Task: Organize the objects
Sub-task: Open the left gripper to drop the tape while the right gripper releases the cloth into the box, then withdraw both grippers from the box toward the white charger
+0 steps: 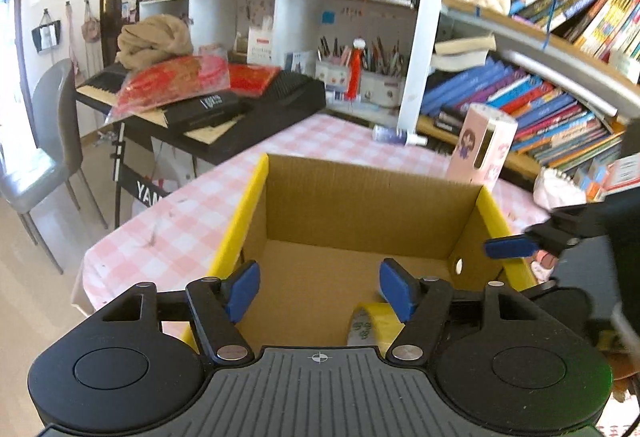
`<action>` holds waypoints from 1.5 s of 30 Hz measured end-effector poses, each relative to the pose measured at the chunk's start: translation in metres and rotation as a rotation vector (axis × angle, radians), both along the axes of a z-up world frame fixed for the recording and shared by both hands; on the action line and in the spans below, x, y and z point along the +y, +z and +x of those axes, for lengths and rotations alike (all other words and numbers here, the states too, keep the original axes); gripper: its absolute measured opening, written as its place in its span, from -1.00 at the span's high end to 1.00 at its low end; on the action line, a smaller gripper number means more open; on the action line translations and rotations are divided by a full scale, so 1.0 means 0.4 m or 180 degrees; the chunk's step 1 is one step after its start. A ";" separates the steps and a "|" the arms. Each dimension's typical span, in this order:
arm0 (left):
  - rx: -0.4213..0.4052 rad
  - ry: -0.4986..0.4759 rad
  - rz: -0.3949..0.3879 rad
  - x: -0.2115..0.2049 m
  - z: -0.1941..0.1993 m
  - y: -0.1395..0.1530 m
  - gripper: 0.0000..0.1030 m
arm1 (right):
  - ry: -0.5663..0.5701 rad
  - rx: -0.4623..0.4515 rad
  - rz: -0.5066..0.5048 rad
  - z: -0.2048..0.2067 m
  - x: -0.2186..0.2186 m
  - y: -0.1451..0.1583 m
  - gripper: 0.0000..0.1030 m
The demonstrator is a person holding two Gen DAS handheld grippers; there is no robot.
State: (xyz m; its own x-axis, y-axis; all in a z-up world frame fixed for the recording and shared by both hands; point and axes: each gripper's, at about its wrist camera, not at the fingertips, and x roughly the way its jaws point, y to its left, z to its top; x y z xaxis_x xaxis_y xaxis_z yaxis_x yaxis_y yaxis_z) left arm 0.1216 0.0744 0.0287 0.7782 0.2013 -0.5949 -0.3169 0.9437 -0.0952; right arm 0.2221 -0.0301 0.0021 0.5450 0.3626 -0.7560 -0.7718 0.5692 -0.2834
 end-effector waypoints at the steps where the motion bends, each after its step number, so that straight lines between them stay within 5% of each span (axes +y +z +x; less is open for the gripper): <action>1: -0.0019 -0.0006 -0.0001 0.002 -0.009 0.003 -0.32 | -0.0088 -0.0033 0.0082 -0.010 -0.013 0.015 -0.27; 17: -0.0109 -0.0286 -0.0015 0.006 -0.171 0.015 -0.38 | -0.1333 -0.0545 0.1062 -0.259 -0.133 0.115 -0.45; 29: 0.0059 -0.0400 -0.0006 0.003 -0.293 -0.017 -0.48 | -0.1840 -0.0580 0.1080 -0.446 -0.163 0.044 -0.55; 45: 0.0335 -0.0642 0.0021 -0.017 -0.371 -0.068 -0.66 | -0.2249 -0.0419 0.0946 -0.559 -0.190 -0.023 -0.78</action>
State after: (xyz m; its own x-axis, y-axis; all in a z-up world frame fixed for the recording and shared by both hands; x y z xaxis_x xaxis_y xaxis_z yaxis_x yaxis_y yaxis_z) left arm -0.0268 0.0677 0.0014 0.7368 0.0520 -0.6741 -0.1296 0.9894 -0.0652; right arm -0.0016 -0.1063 -0.0071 0.8009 0.0729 -0.5944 -0.1680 0.9801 -0.1061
